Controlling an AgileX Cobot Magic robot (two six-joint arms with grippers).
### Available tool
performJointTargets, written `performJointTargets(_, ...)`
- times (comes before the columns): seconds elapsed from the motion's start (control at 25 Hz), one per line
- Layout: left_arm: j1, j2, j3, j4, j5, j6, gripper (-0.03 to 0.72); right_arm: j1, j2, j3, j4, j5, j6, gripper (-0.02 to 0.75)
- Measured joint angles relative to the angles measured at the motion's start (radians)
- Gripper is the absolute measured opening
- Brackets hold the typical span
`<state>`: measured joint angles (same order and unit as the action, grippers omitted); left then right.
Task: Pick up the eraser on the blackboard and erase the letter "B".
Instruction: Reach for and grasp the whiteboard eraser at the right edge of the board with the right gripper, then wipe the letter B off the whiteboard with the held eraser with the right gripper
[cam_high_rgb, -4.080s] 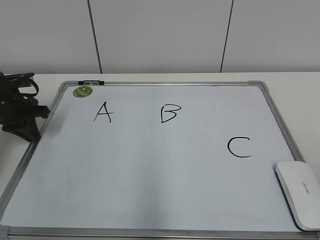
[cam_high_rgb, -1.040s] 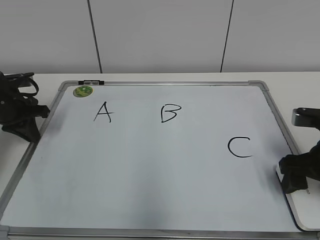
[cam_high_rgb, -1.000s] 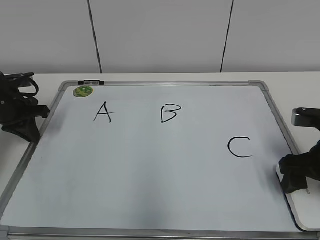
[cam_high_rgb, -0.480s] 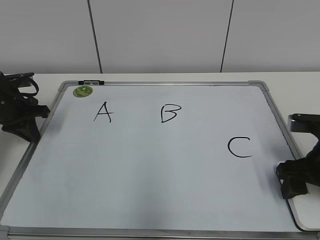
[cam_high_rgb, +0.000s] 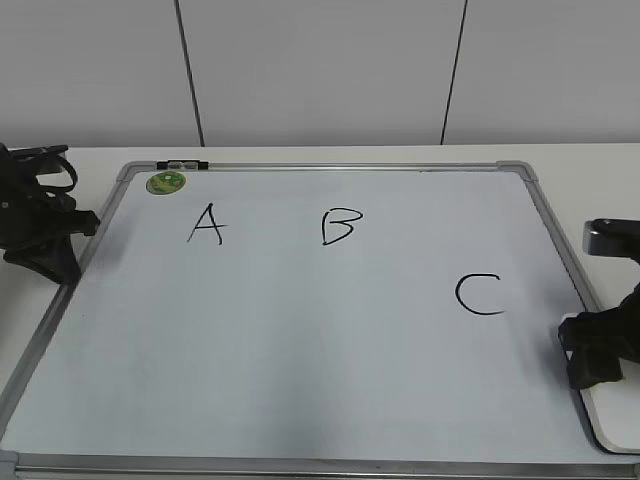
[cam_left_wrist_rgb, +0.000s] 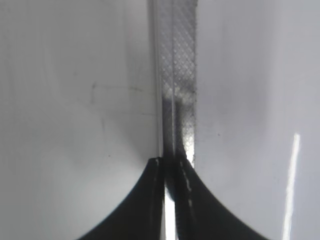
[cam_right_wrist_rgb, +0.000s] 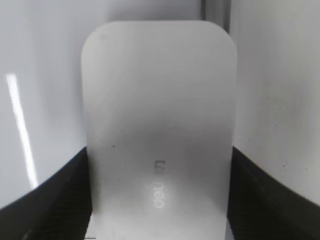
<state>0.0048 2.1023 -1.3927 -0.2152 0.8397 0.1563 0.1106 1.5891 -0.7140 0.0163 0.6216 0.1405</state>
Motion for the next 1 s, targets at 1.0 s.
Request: performJointTargets(1.0, 0.000, 0.000, -0.002, 0.000, 0.002, 0.000, 0.011, 0.115, -0.027, -0.482, -0.007, 0.386, -0.051, 0.547)
